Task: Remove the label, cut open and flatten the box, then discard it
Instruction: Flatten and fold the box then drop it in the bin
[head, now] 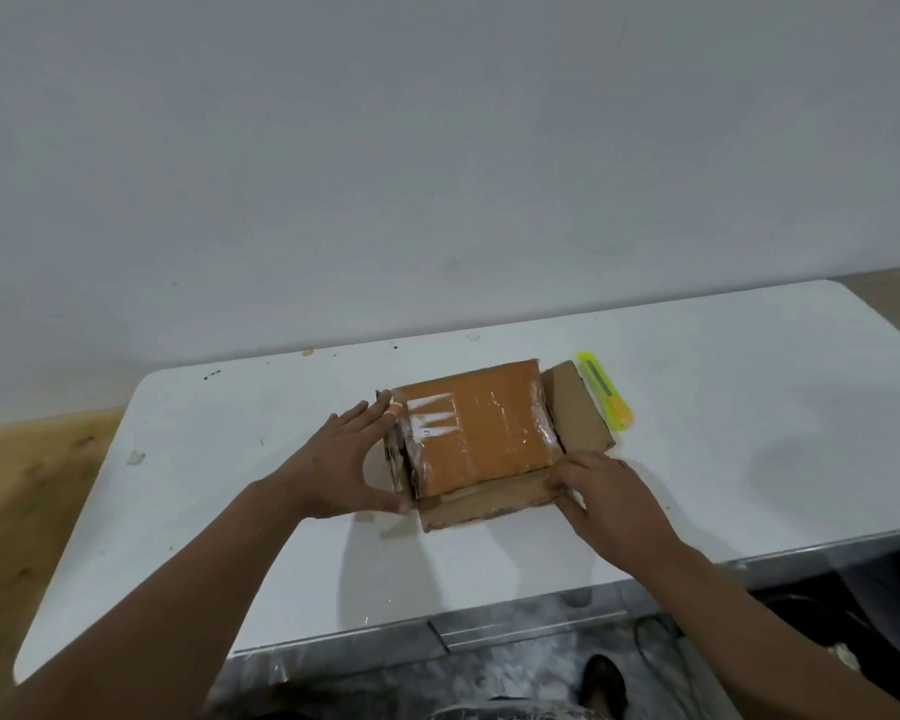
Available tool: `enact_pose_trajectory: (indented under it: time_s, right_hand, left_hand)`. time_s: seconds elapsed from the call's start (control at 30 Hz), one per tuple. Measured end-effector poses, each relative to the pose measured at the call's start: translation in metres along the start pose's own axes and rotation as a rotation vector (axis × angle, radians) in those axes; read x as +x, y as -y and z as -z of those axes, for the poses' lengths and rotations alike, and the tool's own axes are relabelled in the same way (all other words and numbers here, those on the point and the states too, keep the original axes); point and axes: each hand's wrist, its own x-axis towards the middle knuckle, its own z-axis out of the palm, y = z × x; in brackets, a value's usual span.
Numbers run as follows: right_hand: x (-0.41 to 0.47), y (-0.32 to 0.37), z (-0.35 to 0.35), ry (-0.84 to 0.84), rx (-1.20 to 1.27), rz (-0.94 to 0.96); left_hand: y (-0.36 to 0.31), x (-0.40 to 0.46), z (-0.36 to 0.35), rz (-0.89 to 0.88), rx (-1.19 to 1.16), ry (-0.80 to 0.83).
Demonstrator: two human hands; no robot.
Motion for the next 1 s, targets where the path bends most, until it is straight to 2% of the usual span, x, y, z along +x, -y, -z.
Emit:
enact_pose_trajectory:
  time_s: [0.53,0.7,1.0]
  right_hand:
    - [-0.015,0.02,-0.004,0.114,-0.103,-0.087]
    - [-0.009,0.017,0.003,0.211,-0.083,-0.045]
    - [-0.012,0.017,-0.003,0.174,-0.071,-0.033]
  left_hand:
    - [-0.015,-0.007,-0.035,0.112,-0.111,-0.167]
    - [-0.025,-0.003,-0.04,0.192,-0.12,-0.24]
    - [-0.054,0.01,-0.037,0.402,-0.19,-0.345]
